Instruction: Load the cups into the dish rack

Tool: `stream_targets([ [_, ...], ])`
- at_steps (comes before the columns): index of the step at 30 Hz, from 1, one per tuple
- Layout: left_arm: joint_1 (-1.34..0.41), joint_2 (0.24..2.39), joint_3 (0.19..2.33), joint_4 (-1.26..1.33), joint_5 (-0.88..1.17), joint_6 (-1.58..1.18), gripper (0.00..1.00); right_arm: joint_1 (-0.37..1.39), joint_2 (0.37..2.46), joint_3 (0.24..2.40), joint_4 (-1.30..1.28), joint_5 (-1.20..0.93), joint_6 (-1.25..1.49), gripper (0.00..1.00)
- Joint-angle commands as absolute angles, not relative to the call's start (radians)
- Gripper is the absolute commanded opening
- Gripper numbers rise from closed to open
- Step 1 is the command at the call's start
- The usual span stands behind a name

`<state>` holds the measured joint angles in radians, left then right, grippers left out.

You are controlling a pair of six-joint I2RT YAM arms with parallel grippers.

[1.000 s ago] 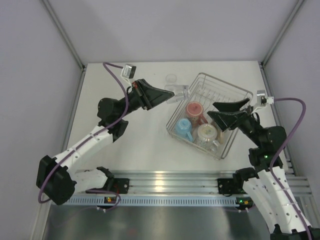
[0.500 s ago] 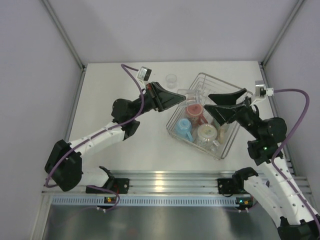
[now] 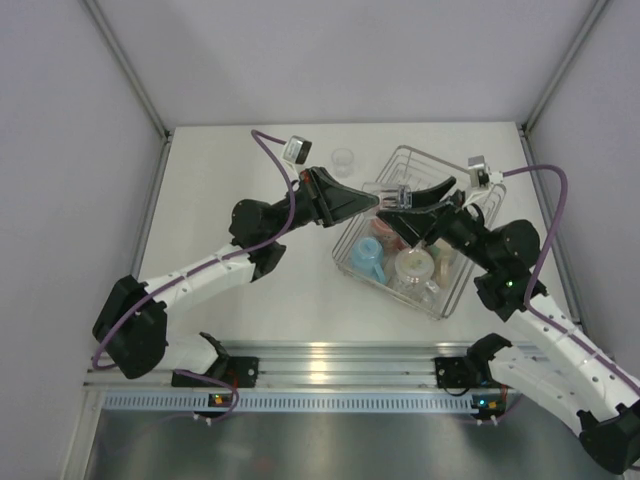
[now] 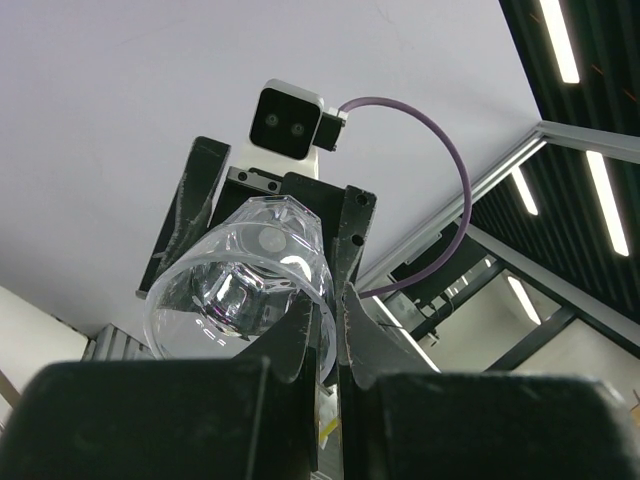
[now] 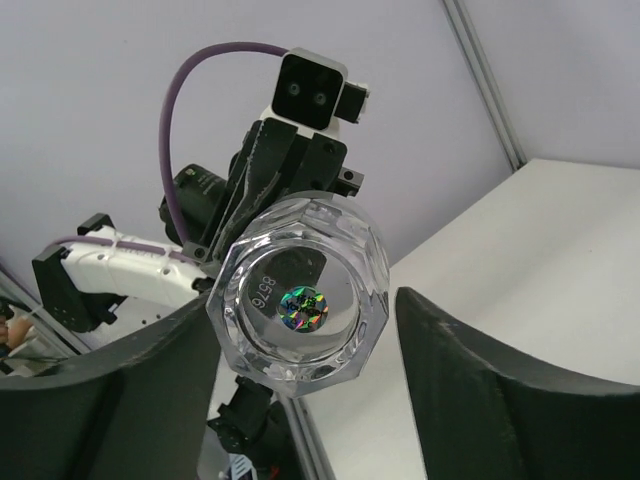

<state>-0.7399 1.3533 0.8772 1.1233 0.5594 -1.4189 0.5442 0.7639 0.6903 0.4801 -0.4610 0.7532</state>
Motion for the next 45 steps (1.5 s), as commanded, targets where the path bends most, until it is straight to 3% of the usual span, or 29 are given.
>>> stream_targets([
  [1, -0.746, 1.338, 0.894, 1.224, 0.545, -1.405, 0.0, 0.583, 0.756, 0.724, 0.567, -0.4, 0.719, 0.63],
  [5, -0.746, 1.321, 0.881, 1.224, 0.545, -1.397, 0.0, 0.603, 0.739, 0.7, 0.591, -0.368, 0.713, 0.61],
  [13, -0.746, 1.312, 0.856, 1.226, 0.546, -1.39, 0.0, 0.611, 0.735, 0.699, 0.615, -0.348, 0.719, 0.73],
  [15, -0.746, 1.305, 0.853, 1.227, 0.545, -1.387, 0.0, 0.611, 0.742, 0.709, 0.604, -0.364, 0.715, 0.65],
  [19, -0.746, 1.296, 0.85, 1.227, 0.54, -1.373, 0.0, 0.617, 0.742, 0.7, 0.598, -0.353, 0.718, 0.31],
  [21, -0.746, 1.292, 0.847, 1.227, 0.537, -1.37, 0.0, 0.618, 0.732, 0.681, 0.598, -0.341, 0.718, 0.2],
  [23, -0.746, 1.286, 0.828, 1.22, 0.517, -1.364, 0.24, 0.618, 0.709, 0.664, 0.585, -0.312, 0.71, 0.01],
  [26, -0.746, 1.281, 0.799, 1.218, 0.502, -1.358, 0.54, 0.62, 0.684, 0.667, 0.537, -0.273, 0.686, 0.0],
  [30, -0.746, 1.252, 0.785, 1.16, 0.489, -1.316, 0.66, 0.62, 0.646, 0.71, 0.408, -0.201, 0.631, 0.0],
  [35, -0.746, 1.145, 0.796, 0.864, 0.46, -1.149, 0.78, 0.618, 0.631, 0.813, 0.091, -0.027, 0.513, 0.0],
  [38, -0.744, 1.066, 0.833, 0.585, 0.396, -1.004, 0.98, 0.614, 0.64, 0.86, -0.059, 0.067, 0.447, 0.0],
  [45, -0.744, 0.973, 0.957, 0.093, 0.223, -0.725, 0.98, 0.528, 0.896, 1.084, -0.28, 0.253, 0.276, 0.0],
])
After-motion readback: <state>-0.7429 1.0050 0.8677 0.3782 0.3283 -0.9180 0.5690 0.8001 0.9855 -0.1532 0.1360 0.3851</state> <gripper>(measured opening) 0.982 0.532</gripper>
